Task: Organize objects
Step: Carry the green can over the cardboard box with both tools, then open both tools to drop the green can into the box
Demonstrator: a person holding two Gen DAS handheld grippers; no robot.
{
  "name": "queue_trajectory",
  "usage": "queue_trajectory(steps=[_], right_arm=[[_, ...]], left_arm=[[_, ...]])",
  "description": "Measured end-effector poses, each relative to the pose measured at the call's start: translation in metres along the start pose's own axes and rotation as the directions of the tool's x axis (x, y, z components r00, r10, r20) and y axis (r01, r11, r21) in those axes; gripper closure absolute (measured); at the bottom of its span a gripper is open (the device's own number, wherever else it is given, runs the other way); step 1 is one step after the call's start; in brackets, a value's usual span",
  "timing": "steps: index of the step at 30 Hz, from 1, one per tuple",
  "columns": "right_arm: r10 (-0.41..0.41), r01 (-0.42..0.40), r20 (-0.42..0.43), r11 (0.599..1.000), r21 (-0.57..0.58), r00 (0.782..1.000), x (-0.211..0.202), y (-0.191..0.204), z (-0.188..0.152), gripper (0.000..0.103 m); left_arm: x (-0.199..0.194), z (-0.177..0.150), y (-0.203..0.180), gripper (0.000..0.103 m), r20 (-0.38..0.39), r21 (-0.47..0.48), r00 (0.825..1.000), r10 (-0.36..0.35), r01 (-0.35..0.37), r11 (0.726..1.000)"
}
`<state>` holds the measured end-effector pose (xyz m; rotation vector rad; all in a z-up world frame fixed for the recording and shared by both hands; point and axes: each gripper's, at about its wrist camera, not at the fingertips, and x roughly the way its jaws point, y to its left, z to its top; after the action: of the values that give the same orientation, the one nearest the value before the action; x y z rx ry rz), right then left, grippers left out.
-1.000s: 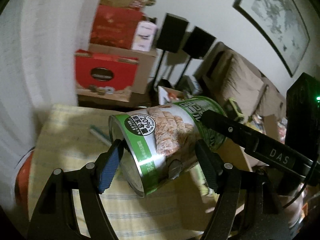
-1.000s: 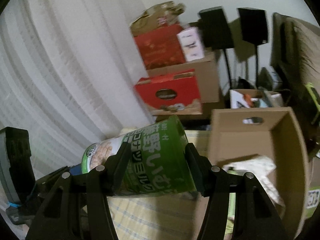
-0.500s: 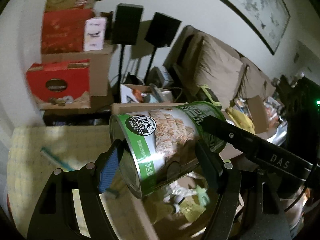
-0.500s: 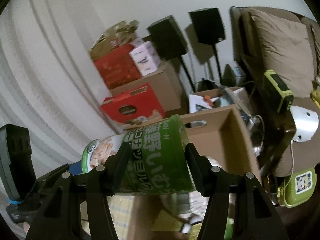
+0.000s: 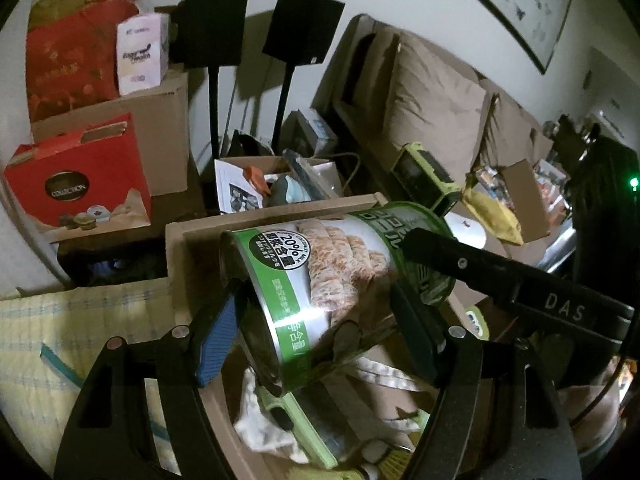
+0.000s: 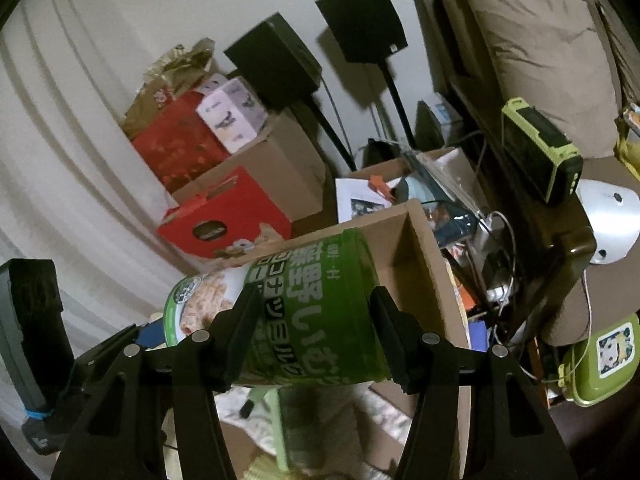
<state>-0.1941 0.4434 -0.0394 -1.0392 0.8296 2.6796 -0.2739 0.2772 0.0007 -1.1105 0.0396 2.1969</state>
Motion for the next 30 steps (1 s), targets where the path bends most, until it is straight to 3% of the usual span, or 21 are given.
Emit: queue_trajectory(steps=[7,16,23,30], right_arm=[[-0.048,0.046,-0.039,0.998,-0.047,0.998,0.038,0.001,0.005,0.044],[-0.064,0.062,-0.066,0.998,-0.024,0.996,0.060,-0.009,-0.001,0.044],[-0.038,0.038,-0.013,0.999,-0.008,0.999,0.035,-0.004,0.003,0.039],[-0.055,0.056,0.007,0.993,-0.103,0.998,0.006,0.025,-0.014,0.032]], left_arm=[[0.035,-0.003,0.020,0.031,-0.061,-0.036,0.998,0.016,-0.018,0.999],[0.055,-0.010,0.032,0.032,-0.114,-0.054,0.993,0.005,-0.011,0.998],[0.031,-0.011,0.034,0.021,-0.099,-0.055,0.994,-0.037,0.032,0.998],[-0.021,-0.024,0.053,0.013,-0.072,-0.102,0.994,-0.077,0.069,0.992]])
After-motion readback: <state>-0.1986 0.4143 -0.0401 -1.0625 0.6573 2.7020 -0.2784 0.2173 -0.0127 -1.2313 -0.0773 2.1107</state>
